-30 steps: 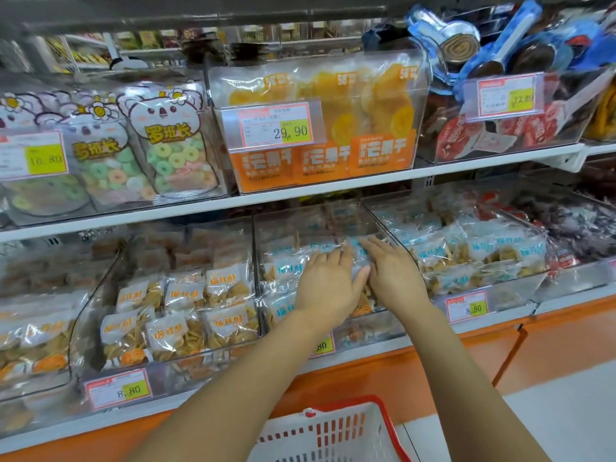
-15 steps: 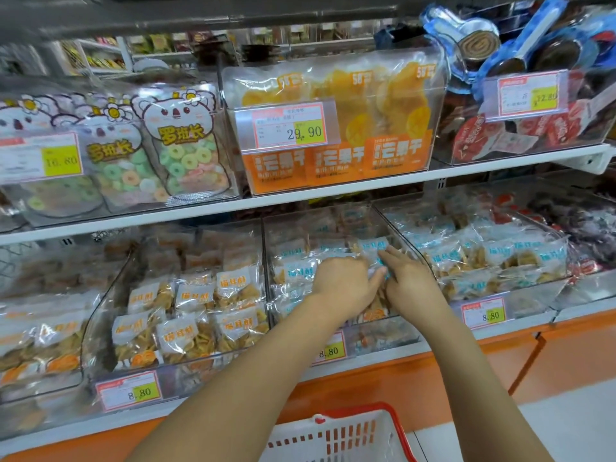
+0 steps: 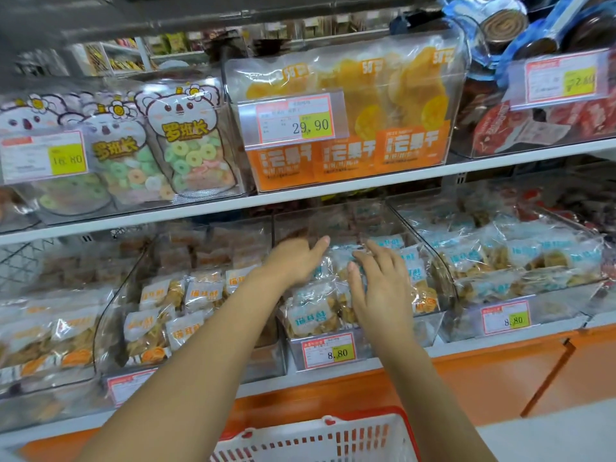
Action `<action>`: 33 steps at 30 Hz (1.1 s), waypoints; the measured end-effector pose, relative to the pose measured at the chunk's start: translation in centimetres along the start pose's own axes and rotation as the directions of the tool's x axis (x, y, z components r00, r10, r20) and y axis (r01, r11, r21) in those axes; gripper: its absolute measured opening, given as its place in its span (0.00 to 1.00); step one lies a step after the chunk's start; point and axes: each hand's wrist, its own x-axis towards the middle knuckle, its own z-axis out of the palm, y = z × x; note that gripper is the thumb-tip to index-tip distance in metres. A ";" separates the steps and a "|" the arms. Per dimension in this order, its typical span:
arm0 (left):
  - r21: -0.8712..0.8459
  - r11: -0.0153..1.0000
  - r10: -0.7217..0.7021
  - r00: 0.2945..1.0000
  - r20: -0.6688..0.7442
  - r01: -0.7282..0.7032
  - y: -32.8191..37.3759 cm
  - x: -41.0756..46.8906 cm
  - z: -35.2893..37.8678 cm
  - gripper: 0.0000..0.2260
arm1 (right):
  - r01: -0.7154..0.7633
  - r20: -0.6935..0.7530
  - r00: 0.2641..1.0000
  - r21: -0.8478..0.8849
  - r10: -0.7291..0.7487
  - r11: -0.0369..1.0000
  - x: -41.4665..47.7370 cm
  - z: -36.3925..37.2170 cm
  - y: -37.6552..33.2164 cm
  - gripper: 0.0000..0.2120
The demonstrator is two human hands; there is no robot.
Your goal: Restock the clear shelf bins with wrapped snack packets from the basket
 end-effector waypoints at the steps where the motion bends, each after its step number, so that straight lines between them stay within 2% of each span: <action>1: -0.012 1.000 0.017 1.000 -0.006 -0.017 0.0 -0.3 0.3 0.30 | 0.002 -0.007 1.000 -0.003 -0.002 1.000 0.0 0.1 0.1 0.26; 4: -0.023 0.998 0.057 0.998 0.009 -0.056 0.1 -1.1 1.1 0.28 | 0.010 -0.032 0.999 -0.011 -0.011 1.000 0.0 0.3 0.2 0.24; 7: 0.032 0.997 0.063 0.990 0.129 -0.068 0.5 -0.8 0.4 0.25 | 0.017 -0.038 0.999 -0.018 -0.017 1.000 0.0 0.4 0.3 0.24; 12: 0.193 0.976 0.045 0.966 0.254 -0.096 0.5 0.2 -0.4 0.13 | 0.022 -0.058 0.998 0.001 -0.022 1.000 -0.1 0.4 0.5 0.24; 16: 0.132 0.991 -0.014 0.960 0.278 -0.023 0.3 0.3 0.0 0.11 | 0.040 -0.087 0.995 -0.011 -0.041 0.999 0.0 0.7 0.6 0.23; 19: 0.141 0.990 -0.003 0.984 0.179 -0.023 0.3 0.2 0.6 0.12 | 0.038 -0.087 0.995 0.011 -0.037 0.999 0.1 0.7 0.5 0.24; 22: -0.051 0.998 -0.022 1.000 0.007 0.023 0.3 -0.7 0.4 0.10 | 0.024 -0.093 0.995 0.058 -0.019 0.998 0.0 0.6 0.3 0.26; 25: -0.151 0.987 0.017 0.978 -0.209 -0.049 1.3 -3.6 0.8 0.14 | 0.062 -0.147 0.987 0.005 -0.061 0.998 -0.6 0.7 0.2 0.26; 27: -0.112 0.987 0.075 0.946 -0.316 -0.116 2.4 -6.6 2.0 0.20 | 0.084 -0.156 0.984 -0.051 -0.091 0.995 -1.1 0.9 0.2 0.27; 30: -0.009 0.988 0.141 0.935 -0.327 -0.152 2.9 -9.6 4.3 0.32 | 0.056 -0.103 0.992 -0.109 -0.067 0.992 -1.2 1.1 0.2 0.28; 33: 0.053 0.991 0.135 0.947 -0.292 -0.125 2.0 -8.7 5.6 0.43 | 0.027 -0.037 0.999 -0.180 -0.034 0.983 -0.8 1.1 0.3 0.30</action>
